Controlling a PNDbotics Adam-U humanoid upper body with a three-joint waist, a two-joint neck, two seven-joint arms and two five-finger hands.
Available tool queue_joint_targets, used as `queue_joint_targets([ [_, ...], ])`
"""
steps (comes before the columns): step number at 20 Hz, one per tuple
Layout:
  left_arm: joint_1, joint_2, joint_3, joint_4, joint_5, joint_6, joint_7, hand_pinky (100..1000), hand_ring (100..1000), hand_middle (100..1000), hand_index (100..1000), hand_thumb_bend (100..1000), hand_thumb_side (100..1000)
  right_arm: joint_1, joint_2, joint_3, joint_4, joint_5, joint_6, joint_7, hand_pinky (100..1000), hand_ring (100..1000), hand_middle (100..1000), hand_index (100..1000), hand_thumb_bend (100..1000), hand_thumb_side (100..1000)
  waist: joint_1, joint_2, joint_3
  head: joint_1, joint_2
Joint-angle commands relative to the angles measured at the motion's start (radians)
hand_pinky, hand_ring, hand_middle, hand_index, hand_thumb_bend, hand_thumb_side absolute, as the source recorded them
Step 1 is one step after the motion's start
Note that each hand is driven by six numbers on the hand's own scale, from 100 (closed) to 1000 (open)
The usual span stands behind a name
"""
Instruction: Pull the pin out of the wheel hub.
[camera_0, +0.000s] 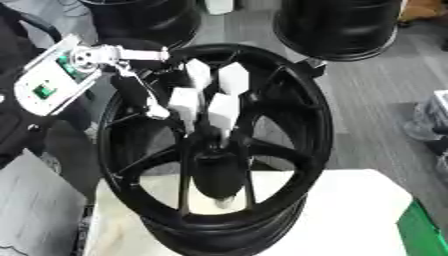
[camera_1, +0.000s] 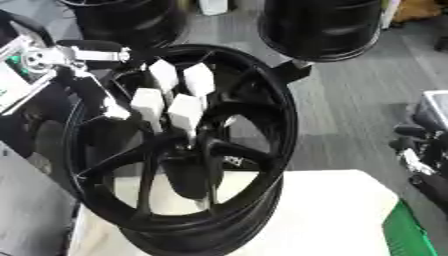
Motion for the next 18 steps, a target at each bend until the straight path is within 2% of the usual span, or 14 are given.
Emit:
queue_joint_targets([
  [1, -0.019, 0.012, 0.007, -0.001, 0.005, 0.012, 0.013, 623, 513, 509, 637, 362, 100, -0.007, -0.010, -0.006, -0.009, -0.005, -0.002, 0.006, 791, 732, 760, 939, 100, 427, -0.005, -0.020, 0.001, 0.002, 0.006],
  [2, -0.020, 0.010, 0.007, 0.000, 0.005, 0.015, 0.019, 603, 484, 478, 602, 309, 100, -0.007, -0.010, -0.006, -0.009, -0.005, -0.002, 0.006, 791, 732, 760, 939, 100, 427, -0.005, -0.020, 0.001, 0.002, 0.006],
  [6, -0.019, 0.002, 0.004, 0.003, 0.003, 0.034, 0.055, 573, 431, 417, 536, 232, 100, -0.007, -0.010, -0.006, -0.009, -0.005, -0.003, 0.006, 791, 732, 760, 938, 100, 427, -0.005, -0.020, 0.000, 0.004, 0.006],
  [12, -0.017, 0.000, 0.008, -0.006, 0.015, 0.056, 0.109, 537, 356, 323, 444, 182, 100, -0.007, -0.008, -0.007, -0.008, -0.006, -0.003, 0.006, 791, 733, 761, 939, 100, 427, -0.005, -0.020, 0.000, 0.004, 0.006],
  [15, -0.011, 0.007, 0.018, -0.025, 0.023, 0.055, 0.108, 541, 358, 319, 438, 160, 100, -0.007, -0.008, -0.007, -0.008, -0.006, -0.003, 0.006, 791, 733, 761, 939, 100, 430, -0.005, -0.021, 0.001, 0.003, 0.006],
  [18, 0.000, 0.022, 0.036, -0.050, 0.036, 0.051, 0.093, 542, 360, 317, 436, 174, 100, -0.006, -0.007, -0.009, -0.007, -0.006, -0.003, 0.005, 792, 733, 761, 939, 100, 427, -0.005, -0.021, 0.002, 0.001, 0.006],
])
